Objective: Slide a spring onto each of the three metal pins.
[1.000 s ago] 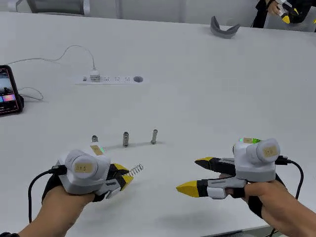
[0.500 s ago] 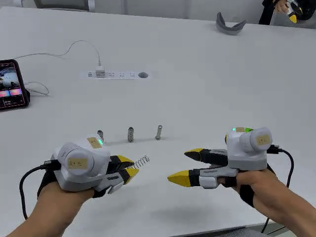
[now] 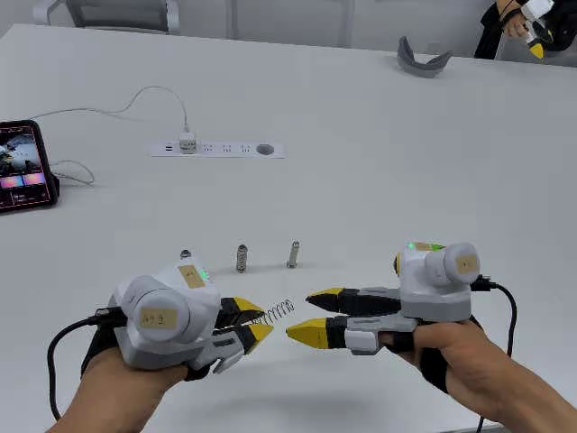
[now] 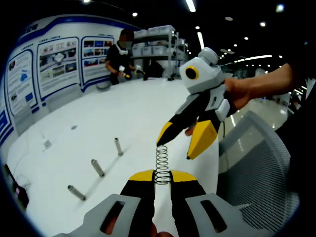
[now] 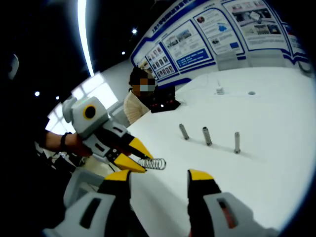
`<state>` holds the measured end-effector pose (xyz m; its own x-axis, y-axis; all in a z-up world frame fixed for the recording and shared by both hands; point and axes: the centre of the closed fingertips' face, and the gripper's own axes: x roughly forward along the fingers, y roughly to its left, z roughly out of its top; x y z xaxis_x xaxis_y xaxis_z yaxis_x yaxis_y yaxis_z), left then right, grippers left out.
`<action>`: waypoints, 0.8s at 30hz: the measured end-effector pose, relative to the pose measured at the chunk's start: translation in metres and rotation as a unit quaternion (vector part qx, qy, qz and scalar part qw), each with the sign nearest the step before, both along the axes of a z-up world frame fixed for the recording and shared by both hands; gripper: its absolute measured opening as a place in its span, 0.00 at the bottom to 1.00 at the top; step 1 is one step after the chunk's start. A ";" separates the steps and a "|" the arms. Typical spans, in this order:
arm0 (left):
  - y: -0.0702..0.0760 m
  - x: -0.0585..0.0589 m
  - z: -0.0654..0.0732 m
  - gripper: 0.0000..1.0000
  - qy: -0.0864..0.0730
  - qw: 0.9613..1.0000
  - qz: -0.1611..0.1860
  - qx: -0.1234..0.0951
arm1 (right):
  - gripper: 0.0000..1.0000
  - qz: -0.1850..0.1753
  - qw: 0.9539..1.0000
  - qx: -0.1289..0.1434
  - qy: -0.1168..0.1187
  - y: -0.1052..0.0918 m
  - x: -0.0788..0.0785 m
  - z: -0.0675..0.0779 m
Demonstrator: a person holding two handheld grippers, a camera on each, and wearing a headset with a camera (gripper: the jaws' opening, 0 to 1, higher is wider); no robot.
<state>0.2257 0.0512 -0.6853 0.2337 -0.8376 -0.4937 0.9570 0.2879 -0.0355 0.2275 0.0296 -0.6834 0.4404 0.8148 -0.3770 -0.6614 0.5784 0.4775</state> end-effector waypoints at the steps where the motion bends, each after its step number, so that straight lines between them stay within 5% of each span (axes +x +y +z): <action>1: -0.001 0.000 0.001 0.11 -0.001 1.000 -0.001 -0.001 | 0.44 0.001 1.000 0.005 0.002 0.001 0.000 0.001; 7: -0.007 0.000 0.004 0.11 -0.004 1.000 -0.012 -0.003 | 0.29 0.004 0.999 0.039 0.005 0.007 0.000 0.009; 15: -0.011 0.002 0.001 0.11 -0.001 1.000 -0.021 0.000 | 0.21 -0.007 0.998 0.068 0.005 0.004 0.004 0.021; 24: -0.021 0.001 0.006 0.10 -0.008 0.999 -0.037 -0.001 | 0.14 0.009 0.998 0.055 -0.008 0.005 0.007 0.029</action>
<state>0.2263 0.0300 -0.6797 0.1798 -0.8535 -0.4890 0.9760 0.2168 -0.0195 0.2349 0.0342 -0.6541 0.4314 0.8585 -0.2773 -0.6789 0.5113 0.5270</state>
